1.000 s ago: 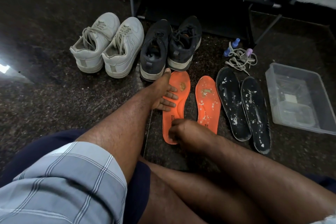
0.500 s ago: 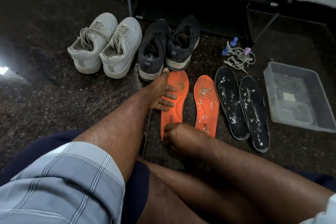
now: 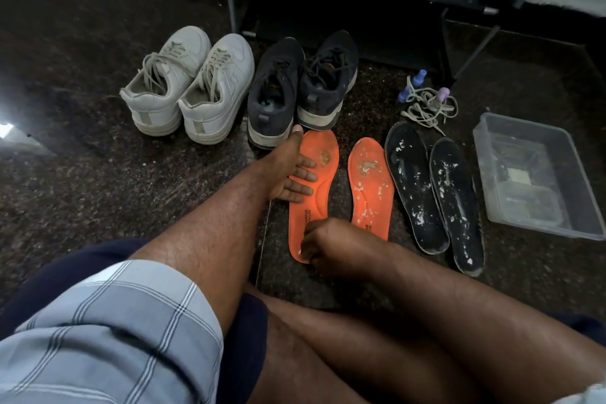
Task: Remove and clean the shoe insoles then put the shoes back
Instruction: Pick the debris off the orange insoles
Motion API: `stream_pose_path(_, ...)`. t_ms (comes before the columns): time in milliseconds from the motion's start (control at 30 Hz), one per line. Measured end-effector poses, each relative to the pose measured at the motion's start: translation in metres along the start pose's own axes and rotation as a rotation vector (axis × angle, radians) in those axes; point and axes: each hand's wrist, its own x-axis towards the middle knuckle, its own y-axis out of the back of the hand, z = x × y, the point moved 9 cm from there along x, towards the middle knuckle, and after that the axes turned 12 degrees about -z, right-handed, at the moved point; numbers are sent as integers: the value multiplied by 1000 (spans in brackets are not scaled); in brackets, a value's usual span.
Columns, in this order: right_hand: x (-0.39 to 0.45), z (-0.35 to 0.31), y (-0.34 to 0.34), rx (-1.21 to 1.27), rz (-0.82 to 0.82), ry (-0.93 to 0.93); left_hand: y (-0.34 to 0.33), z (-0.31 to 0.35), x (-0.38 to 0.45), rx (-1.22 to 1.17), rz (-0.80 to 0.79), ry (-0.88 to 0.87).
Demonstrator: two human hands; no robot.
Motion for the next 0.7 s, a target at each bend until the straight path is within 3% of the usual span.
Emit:
stream_pose_path(133, -4, 29, 35, 45, 303, -143, 0, 0, 0, -6, -6, 5)
stream_pose_path(333, 4, 5, 8, -13, 116, -60, 0, 0, 0, 4, -3, 2)
stream_pose_path(500, 1, 12, 22, 11, 258, -97, 0, 0, 0, 7, -4, 5)
stream_pose_path(700, 1, 9, 16, -34, 206, -117, -1, 0, 0, 6, -7, 4)
